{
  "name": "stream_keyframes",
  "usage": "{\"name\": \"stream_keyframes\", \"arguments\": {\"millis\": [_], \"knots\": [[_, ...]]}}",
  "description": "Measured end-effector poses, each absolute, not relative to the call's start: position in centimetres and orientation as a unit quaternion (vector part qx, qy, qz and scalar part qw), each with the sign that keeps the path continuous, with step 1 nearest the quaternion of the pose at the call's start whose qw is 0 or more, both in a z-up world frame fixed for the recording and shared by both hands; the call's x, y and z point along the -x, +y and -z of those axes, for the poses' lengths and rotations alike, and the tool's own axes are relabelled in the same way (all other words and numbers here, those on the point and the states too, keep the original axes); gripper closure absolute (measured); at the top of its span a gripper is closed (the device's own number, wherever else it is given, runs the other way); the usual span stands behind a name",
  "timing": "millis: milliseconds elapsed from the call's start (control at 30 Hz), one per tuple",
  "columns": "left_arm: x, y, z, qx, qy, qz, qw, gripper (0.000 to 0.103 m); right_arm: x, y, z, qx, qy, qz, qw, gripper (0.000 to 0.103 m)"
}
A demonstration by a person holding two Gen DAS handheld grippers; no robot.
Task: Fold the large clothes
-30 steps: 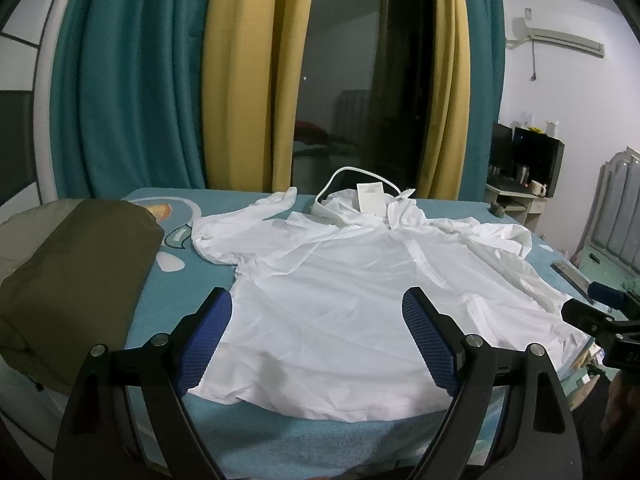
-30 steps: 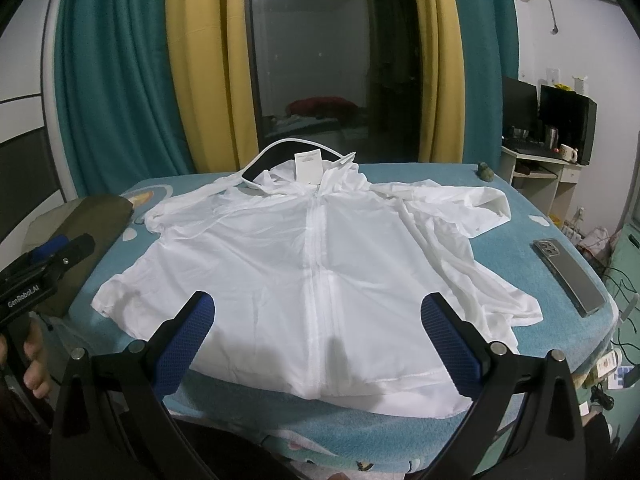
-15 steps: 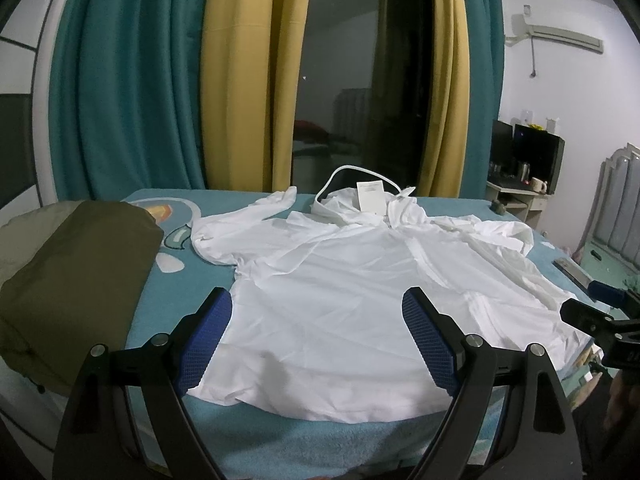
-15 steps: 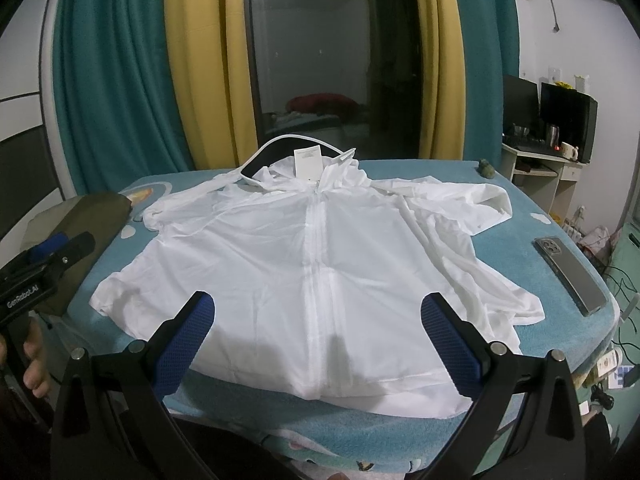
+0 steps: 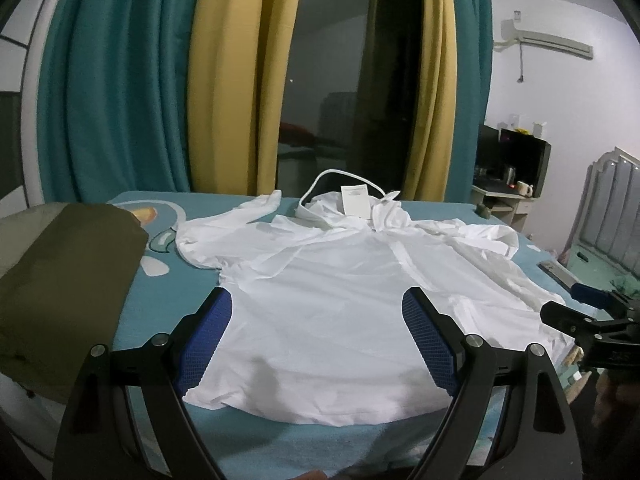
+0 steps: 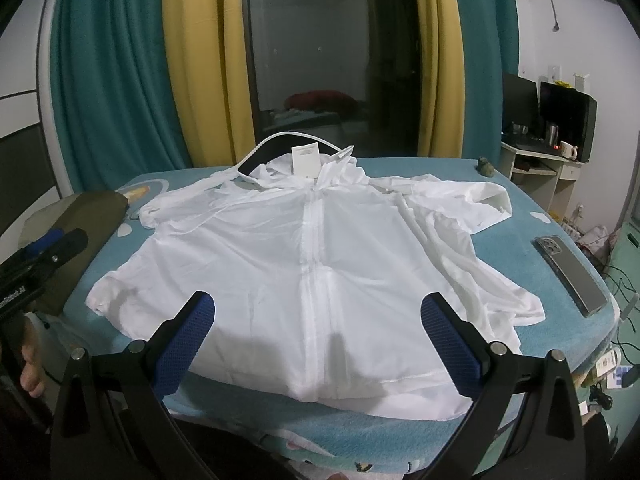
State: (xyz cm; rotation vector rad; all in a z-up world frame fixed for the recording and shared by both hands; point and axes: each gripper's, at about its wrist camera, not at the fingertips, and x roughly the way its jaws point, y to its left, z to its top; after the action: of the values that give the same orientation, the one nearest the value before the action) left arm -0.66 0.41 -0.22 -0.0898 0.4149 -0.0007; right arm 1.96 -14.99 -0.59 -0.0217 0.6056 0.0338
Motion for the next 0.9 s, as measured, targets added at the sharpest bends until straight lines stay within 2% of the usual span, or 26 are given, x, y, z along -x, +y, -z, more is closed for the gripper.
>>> {"name": "stream_keyframes", "arguments": {"millis": [633, 900], "knots": [[0.3, 0.4, 0.2, 0.042, 0.220, -0.006, 0.975, 0.014, -2.1, -15.3, 0.6, 0.009, 0.299, -0.016, 0.954, 0.001], [-2.9, 2.3, 0.7, 0.055, 0.245, -0.018, 0.968, 0.014, -3.5, -16.3, 0.6, 0.009, 0.304, -0.010, 0.953, 0.001]]}}
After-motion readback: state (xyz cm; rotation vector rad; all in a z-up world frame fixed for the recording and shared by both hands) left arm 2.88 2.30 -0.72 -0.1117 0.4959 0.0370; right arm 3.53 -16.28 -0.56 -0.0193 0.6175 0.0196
